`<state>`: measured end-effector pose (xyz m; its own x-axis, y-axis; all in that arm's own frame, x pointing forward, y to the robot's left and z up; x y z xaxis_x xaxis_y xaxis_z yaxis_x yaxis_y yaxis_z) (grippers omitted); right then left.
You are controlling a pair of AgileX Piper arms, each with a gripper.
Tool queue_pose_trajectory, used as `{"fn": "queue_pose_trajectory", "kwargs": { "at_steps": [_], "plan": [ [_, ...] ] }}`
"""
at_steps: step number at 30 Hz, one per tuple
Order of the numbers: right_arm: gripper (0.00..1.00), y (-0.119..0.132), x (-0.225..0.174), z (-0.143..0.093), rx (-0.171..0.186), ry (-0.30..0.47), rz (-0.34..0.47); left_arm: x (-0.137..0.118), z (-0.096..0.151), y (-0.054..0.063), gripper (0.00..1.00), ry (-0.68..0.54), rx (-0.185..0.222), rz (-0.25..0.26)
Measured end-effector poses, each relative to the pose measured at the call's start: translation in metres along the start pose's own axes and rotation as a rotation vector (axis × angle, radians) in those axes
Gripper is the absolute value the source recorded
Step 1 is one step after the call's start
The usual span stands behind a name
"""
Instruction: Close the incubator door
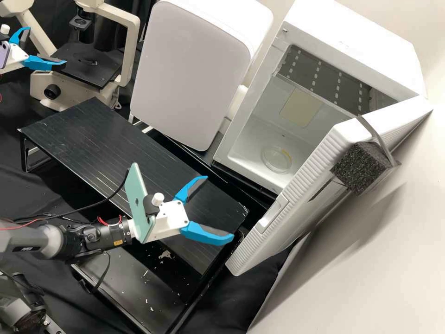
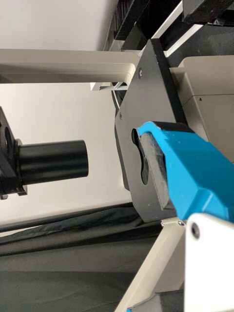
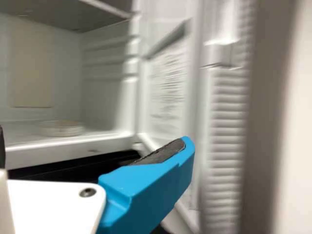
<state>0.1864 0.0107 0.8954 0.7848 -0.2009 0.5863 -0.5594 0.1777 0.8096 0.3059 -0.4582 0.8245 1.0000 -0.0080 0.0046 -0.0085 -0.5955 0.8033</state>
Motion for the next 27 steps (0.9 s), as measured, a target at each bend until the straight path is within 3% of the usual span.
{"fn": "queue_pose_trajectory", "kwargs": {
  "at_steps": [10, 22, 27],
  "plan": [
    [1.00, 0.014, 0.000, 0.014, -0.068, -0.128, 0.094, 0.000, 0.000, 0.000, 1.00, 0.000, 0.000, 0.000],
    [1.00, -0.004, 0.042, 0.037, -0.129, -0.269, 0.093, 0.000, 0.000, 0.000, 1.00, 0.000, 0.000, 0.000],
    [1.00, -0.006, 0.051, 0.042, -0.114, -0.289, 0.101, 0.000, 0.000, 0.000, 1.00, 0.000, 0.000, 0.000]
  ]
}}
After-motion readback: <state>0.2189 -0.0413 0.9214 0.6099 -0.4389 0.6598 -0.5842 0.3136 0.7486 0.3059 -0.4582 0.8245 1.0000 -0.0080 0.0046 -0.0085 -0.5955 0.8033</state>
